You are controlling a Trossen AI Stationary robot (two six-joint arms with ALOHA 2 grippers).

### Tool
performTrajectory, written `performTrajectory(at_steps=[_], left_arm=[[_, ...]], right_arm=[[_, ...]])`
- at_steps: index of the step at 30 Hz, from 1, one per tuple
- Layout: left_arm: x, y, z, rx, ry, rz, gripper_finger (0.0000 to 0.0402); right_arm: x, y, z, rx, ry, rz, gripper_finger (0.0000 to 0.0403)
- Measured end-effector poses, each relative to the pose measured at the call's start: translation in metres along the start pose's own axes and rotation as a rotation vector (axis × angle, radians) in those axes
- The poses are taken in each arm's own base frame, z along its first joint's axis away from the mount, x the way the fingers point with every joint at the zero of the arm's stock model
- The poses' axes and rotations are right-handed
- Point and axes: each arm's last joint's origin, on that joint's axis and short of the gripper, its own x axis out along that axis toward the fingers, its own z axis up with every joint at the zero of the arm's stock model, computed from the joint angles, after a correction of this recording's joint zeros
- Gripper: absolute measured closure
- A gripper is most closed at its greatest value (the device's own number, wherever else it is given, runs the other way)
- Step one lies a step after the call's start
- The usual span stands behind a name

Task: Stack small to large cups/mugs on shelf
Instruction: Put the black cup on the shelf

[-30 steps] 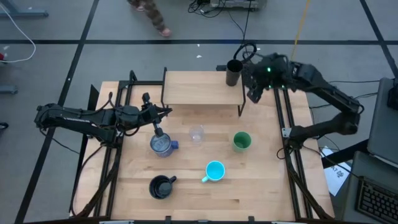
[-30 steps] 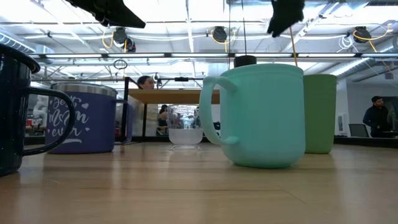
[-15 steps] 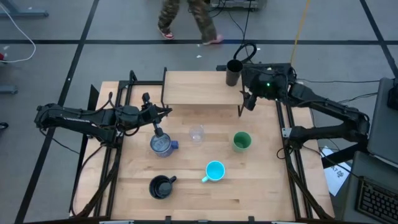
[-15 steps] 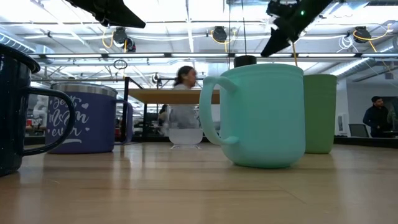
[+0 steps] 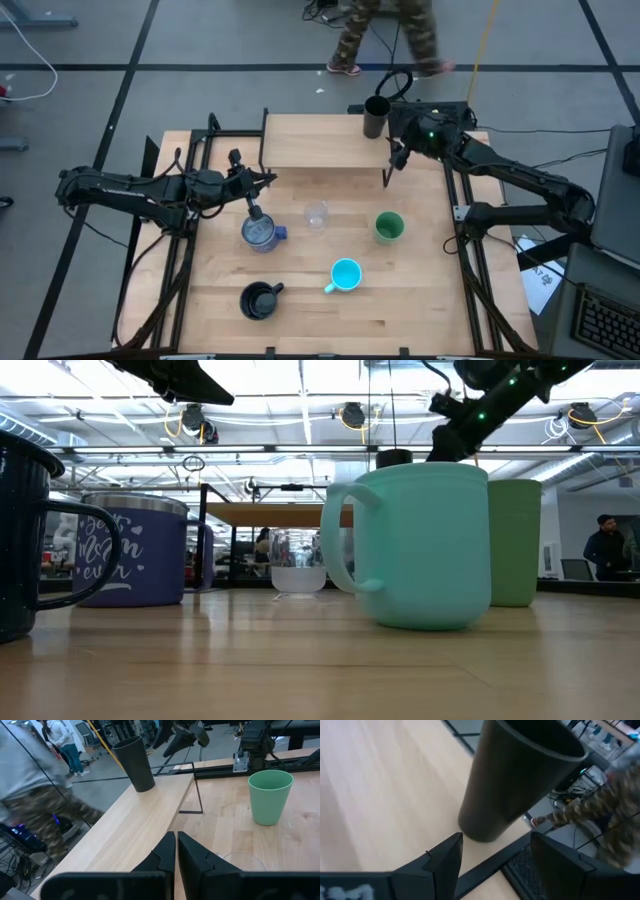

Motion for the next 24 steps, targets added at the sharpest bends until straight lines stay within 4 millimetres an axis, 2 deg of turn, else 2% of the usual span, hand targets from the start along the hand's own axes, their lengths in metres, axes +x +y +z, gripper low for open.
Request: performTrajectory(at_steps=[11, 16, 24], left_arm=[[0.000, 0.000, 0.000, 0.001, 0.000, 0.000, 0.0380], [0.000, 0.000, 0.000, 0.001, 0.000, 0.000, 0.0380], [0.000, 0.000, 0.000, 0.008, 0.000, 0.000, 0.0380]], right_arm=[[0.021, 0.001, 0.004, -0.014, -0.039, -0.017, 0.0185], [0.030, -0.002, 0.001, -0.008, -0.020, -0.030, 0.0208], [0.033, -0.004, 0.003, -0.003, -0.045, -0.045, 0.0248]])
